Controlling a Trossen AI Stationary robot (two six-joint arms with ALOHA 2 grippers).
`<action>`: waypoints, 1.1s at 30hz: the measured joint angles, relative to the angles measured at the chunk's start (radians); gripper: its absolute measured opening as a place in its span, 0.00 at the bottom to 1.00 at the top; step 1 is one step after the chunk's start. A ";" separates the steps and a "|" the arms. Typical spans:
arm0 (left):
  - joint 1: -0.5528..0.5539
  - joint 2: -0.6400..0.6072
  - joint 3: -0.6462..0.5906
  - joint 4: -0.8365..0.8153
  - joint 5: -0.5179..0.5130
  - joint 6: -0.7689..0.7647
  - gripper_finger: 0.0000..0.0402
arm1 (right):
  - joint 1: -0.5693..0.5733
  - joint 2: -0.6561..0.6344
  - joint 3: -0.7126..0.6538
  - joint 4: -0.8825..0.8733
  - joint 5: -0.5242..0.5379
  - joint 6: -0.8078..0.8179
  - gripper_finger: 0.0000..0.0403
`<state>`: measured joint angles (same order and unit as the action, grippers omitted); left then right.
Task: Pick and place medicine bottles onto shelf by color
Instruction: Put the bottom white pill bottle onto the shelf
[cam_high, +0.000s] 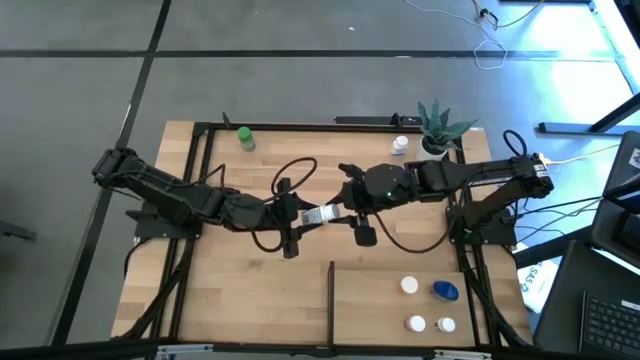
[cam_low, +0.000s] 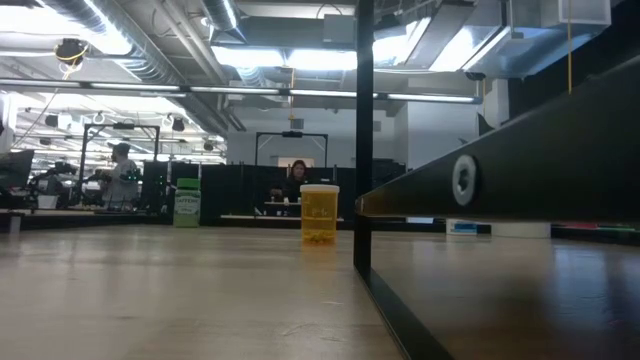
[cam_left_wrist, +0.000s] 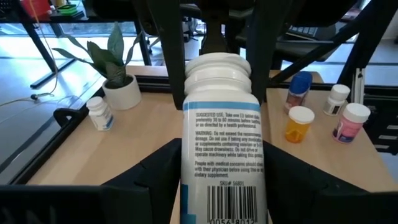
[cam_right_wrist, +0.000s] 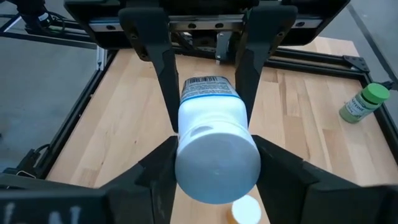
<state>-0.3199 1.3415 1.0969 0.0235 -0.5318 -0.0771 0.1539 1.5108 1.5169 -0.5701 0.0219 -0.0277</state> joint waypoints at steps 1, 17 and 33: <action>0.000 0.000 0.000 0.000 0.000 -0.008 0.48 | 0.000 0.000 0.000 0.000 0.000 0.000 0.45; -0.016 0.000 0.000 0.034 -0.002 -0.049 0.47 | 0.000 0.000 0.000 -0.035 -0.005 0.026 0.46; -0.025 -0.040 0.003 0.020 0.007 -0.072 0.47 | -0.001 0.001 0.000 -0.082 0.008 0.028 0.46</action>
<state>-0.3452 1.3016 1.1000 0.0435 -0.5251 -0.1491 0.1529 1.5122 1.5166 -0.6523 0.0299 0.0000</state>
